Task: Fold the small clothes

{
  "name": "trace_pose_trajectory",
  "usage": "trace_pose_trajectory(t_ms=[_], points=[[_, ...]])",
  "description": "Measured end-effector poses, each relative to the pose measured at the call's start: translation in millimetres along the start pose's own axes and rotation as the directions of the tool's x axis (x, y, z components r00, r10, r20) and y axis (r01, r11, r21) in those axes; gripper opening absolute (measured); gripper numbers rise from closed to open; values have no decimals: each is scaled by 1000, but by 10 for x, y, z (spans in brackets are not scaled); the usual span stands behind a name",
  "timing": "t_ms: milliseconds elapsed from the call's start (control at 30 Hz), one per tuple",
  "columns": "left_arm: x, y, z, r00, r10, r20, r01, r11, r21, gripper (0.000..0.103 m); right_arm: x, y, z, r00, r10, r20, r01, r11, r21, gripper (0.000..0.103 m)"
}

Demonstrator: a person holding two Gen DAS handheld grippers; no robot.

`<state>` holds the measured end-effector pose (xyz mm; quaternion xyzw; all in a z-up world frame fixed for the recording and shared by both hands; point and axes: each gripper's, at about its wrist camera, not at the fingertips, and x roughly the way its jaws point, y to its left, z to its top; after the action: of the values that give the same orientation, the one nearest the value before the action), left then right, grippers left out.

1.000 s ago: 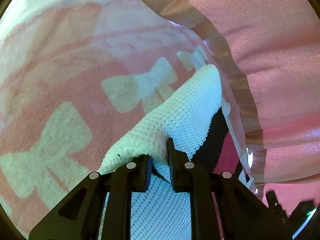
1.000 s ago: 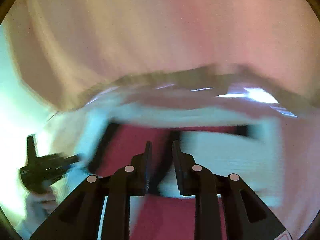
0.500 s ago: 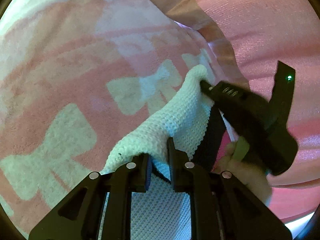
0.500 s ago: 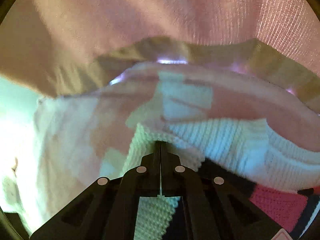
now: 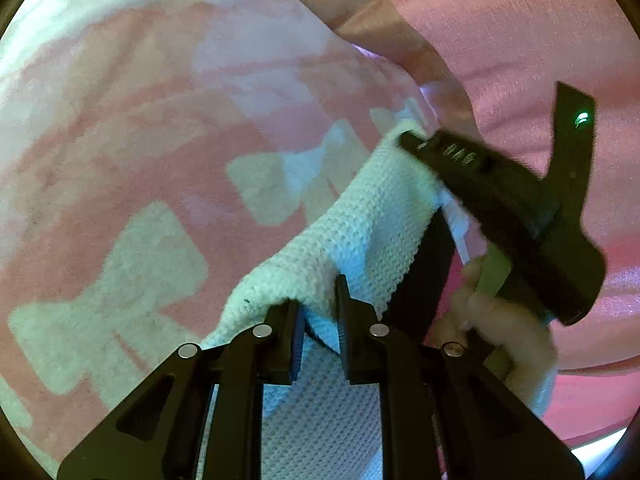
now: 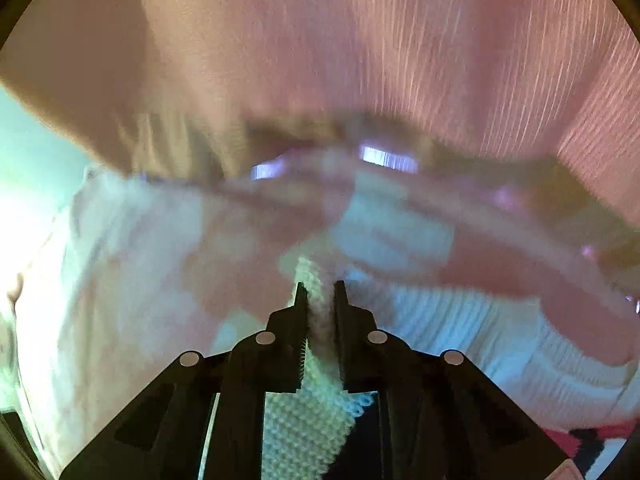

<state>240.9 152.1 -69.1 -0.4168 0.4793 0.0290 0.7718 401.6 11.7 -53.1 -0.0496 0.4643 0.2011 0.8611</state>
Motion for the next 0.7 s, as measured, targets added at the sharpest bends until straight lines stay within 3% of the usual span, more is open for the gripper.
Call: trace_pose_trajectory(t_ms=[100,200,267,333,400,467,533,567,633,700], points=[[0,35,47,1000,13,15,-13,1000,-8,14,209,-70,7,999,-24,-34,25,1000,13,11],[23,24,45,999,28,23,-28,1000,12,14,198,-159,-13,1000,15,-22,-14,999,45,14],[35,-12,36,998,47,31,-48,998,34,14,-29,-231,-24,999,43,-9,-42,996,82,14],[39,-26,23,998,56,35,-57,997,47,14,-461,-297,-130,997,44,59,-48,996,74,15],[53,-44,19,998,59,33,-61,997,52,14,-1027,-554,-404,995,22,102,-32,994,103,15],[59,-58,14,997,66,37,-68,996,58,15,-1491,-919,-775,993,-59,98,44,988,151,15],[56,-51,11,997,68,39,-70,996,56,15,-1870,-1385,-1263,971,-232,49,220,958,184,19],[56,-56,10,997,73,40,-75,996,56,15,-1985,-1595,-1479,959,-281,25,270,941,204,20],[90,-84,14,996,81,44,-84,994,63,15,-2083,-1965,-1866,955,-294,-36,292,915,280,21],[83,-86,0,994,91,54,-95,993,74,15,-2096,-2334,-2239,969,-244,-50,243,887,392,20]])
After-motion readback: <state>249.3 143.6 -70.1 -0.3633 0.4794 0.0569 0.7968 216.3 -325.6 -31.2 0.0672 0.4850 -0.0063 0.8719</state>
